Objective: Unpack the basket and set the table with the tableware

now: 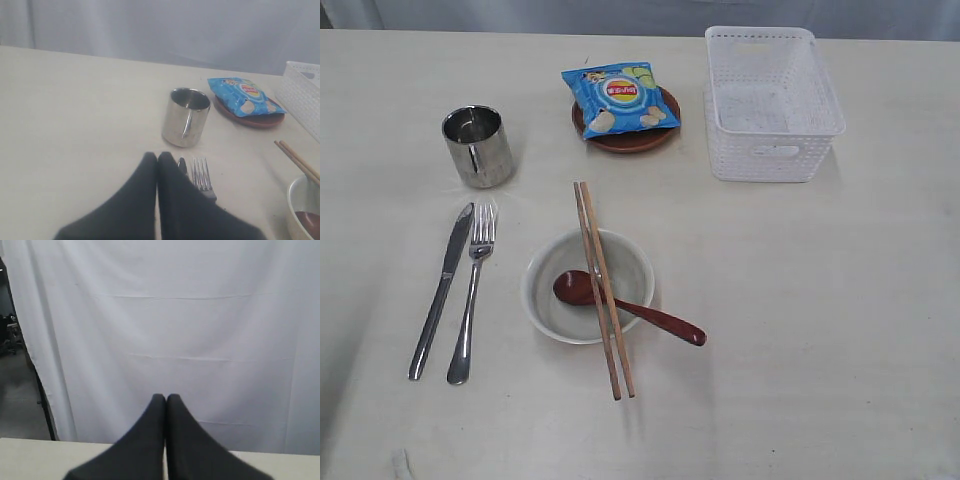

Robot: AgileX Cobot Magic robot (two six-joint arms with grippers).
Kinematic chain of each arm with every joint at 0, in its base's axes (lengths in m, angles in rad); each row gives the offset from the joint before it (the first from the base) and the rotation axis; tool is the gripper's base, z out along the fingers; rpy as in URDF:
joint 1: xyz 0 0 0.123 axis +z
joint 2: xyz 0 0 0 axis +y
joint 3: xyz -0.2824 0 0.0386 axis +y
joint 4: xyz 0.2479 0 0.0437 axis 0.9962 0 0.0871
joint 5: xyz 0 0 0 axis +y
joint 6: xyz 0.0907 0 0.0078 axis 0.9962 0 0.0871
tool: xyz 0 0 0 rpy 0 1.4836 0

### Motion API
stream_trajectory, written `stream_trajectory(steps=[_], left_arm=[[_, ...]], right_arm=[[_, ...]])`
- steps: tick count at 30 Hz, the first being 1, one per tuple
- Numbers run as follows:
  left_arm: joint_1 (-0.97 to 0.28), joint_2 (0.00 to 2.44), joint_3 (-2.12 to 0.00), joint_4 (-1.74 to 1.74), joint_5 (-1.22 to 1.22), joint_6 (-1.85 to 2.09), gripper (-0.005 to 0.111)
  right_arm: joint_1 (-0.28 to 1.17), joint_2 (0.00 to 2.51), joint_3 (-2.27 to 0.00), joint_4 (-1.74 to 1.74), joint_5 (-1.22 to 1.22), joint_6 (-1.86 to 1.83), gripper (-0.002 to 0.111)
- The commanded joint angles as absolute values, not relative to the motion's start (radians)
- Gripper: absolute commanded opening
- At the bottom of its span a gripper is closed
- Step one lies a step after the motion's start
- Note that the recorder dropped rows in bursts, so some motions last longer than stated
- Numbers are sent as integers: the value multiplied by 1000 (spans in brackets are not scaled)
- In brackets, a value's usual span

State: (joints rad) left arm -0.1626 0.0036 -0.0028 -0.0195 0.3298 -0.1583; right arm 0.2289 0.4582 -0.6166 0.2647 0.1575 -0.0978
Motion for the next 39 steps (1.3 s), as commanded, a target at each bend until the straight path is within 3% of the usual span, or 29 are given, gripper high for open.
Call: stream_trajectory(steps=[1, 13, 20, 34, 39], left_arm=[[-162, 0, 0, -24, 319, -158, 0], [-162, 0, 0, -24, 319, -158, 0], [-162, 0, 0, -24, 319, -158, 0], [-162, 0, 0, -24, 319, -158, 0], [-162, 0, 0, -24, 319, -158, 0]], right_arm=[[222, 397, -531, 259, 140, -100, -1], [36, 169, -190, 264, 140, -181, -1], [28, 30, -10, 271, 140, -174, -1], [28, 0, 0, 284, 132, -161, -1], [28, 0, 0, 73, 132, 64, -1]])
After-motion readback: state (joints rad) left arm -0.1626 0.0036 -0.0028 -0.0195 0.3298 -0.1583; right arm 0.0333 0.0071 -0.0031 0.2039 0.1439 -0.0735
